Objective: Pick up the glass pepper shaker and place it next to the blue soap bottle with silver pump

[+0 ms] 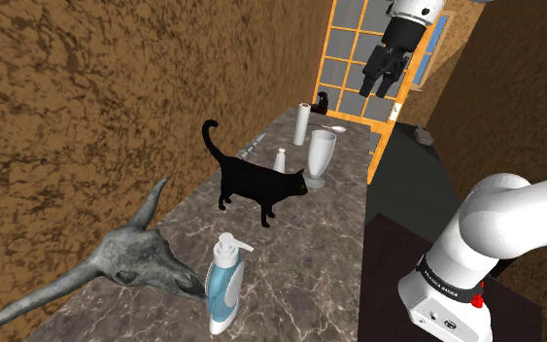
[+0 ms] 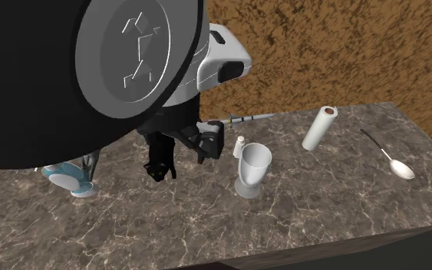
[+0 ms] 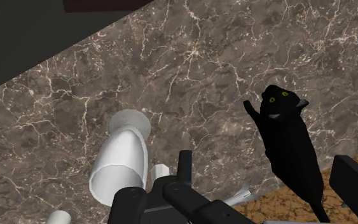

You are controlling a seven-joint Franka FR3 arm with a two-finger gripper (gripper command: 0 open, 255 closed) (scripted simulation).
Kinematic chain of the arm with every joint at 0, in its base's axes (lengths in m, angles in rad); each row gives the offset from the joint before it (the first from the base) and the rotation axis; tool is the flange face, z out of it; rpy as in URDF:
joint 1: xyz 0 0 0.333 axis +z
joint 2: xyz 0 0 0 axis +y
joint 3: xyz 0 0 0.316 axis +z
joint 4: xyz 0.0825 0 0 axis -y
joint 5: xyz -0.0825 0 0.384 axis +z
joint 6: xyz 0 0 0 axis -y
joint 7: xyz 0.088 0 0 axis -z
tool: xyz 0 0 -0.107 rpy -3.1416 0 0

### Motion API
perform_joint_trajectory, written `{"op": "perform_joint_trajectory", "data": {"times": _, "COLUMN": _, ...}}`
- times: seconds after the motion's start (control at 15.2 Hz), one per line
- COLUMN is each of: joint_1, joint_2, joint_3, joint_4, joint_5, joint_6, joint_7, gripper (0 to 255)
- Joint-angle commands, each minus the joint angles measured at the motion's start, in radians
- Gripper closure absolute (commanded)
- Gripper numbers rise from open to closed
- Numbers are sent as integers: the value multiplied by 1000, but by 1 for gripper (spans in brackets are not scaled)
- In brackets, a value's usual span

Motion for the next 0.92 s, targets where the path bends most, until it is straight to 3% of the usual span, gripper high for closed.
{"op": "perform_joint_trajectory", "data": {"times": 0.0, "joint_1": 0, "joint_2": 0, "joint_3": 0, "joint_4": 0, "joint_5": 0, "joint_6": 0, "joint_7": 0, "gripper": 0}}
{"op": "perform_joint_trajectory", "data": {"times": 0.86, "joint_1": -9, "joint_2": 346, "joint_3": 12, "joint_4": -57, "joint_5": -59, "joint_6": 418, "joint_7": -49, "gripper": 0}}
